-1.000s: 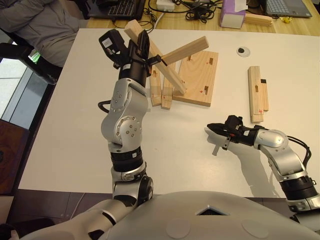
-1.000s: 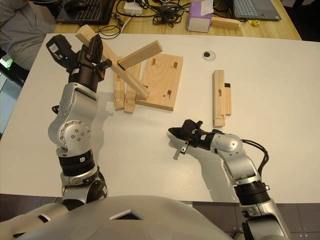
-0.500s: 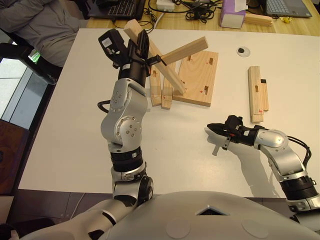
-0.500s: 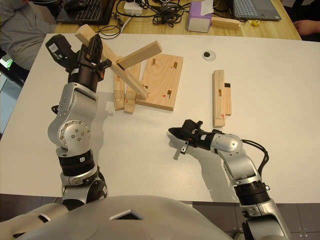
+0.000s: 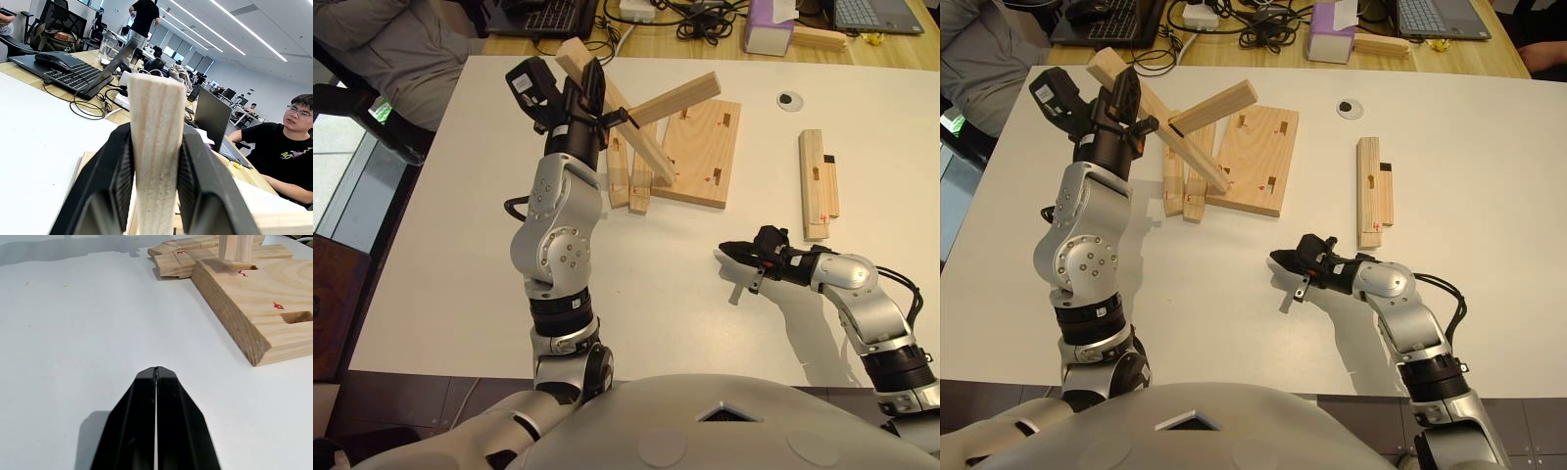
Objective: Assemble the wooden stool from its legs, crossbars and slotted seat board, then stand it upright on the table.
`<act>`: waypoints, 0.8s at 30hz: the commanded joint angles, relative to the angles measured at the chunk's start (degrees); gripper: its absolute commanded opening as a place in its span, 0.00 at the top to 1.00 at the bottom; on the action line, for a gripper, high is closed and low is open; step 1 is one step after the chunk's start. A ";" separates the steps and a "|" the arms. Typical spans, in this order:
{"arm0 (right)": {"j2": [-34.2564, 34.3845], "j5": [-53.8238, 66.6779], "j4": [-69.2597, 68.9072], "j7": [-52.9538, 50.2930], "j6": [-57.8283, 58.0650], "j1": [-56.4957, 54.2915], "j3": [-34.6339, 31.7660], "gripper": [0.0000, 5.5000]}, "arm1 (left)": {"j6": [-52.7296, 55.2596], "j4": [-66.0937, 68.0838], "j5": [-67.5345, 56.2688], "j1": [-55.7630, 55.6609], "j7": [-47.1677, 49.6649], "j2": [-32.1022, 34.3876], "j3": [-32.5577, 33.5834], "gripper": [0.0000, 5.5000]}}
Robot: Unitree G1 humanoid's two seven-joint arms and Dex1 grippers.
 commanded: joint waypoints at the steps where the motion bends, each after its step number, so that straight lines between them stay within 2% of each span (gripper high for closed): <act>1: -0.35 0.37 -0.75 -0.01 0.66 -0.01 -0.64 1.00 | -0.01 0.18 0.38 -0.07 -0.07 -1.08 0.11 0.81; 24: -0.30 0.32 -0.76 0.05 0.67 0.01 -0.70 1.00 | -0.01 0.18 0.38 -0.07 -0.07 -1.09 0.11 0.81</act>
